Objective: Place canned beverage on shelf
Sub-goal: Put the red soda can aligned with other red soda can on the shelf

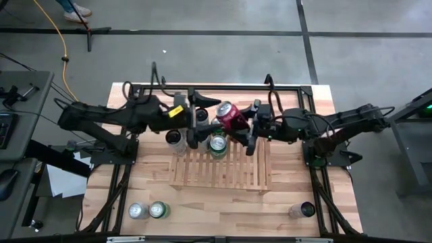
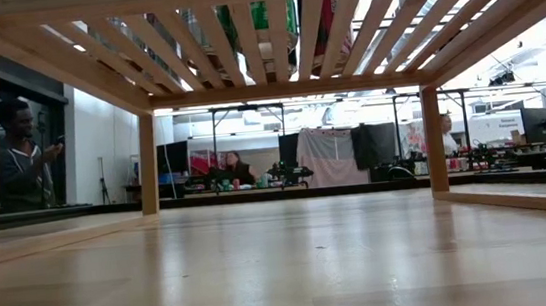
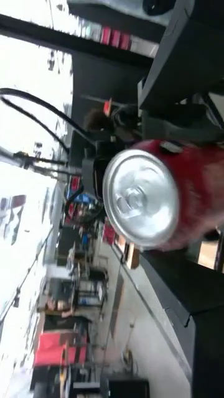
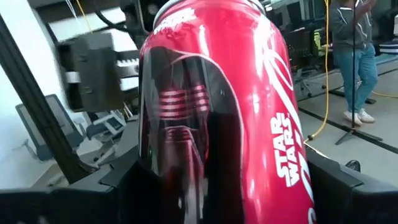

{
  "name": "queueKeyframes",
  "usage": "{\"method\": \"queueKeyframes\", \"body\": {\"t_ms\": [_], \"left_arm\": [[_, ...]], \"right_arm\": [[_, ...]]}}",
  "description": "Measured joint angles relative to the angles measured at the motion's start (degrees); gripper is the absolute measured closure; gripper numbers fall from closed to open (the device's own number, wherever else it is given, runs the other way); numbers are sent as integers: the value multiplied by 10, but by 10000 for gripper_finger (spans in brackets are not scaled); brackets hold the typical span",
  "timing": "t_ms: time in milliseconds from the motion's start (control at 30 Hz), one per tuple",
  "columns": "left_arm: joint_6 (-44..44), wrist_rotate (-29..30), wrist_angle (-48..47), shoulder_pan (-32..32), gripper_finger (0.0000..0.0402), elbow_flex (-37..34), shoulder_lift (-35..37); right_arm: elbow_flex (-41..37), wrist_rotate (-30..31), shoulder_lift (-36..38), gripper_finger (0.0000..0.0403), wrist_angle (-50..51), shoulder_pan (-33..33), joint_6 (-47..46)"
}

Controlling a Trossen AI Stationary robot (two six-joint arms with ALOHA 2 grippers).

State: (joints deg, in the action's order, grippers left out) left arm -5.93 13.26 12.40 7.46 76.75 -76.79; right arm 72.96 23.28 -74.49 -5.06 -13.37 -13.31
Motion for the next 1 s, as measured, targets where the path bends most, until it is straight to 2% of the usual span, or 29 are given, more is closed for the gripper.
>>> {"method": "queueKeyframes", "body": {"t_ms": [400, 500, 633, 700, 867, 1000], "left_arm": [[0, -9, 21, 0, 24, 14, -24], [6, -8, 21, 0, 45, 14, -22], [17, 7, 21, 0, 107, 14, -21], [17, 7, 20, -3, 135, 14, -20], [15, 7, 15, -18, 135, 14, -19], [41, 7, 4, -23, 135, 14, -10]], "right_arm": [[12, -21, -18, 117, -17, 0, 8], [12, -21, -18, 117, -25, 0, 18], [12, -21, -17, 116, -26, 0, 18], [12, -19, -17, 101, -26, 0, 16], [12, -15, -7, 42, -12, 1, 18], [12, -18, 31, 23, 41, 1, 8]]}}
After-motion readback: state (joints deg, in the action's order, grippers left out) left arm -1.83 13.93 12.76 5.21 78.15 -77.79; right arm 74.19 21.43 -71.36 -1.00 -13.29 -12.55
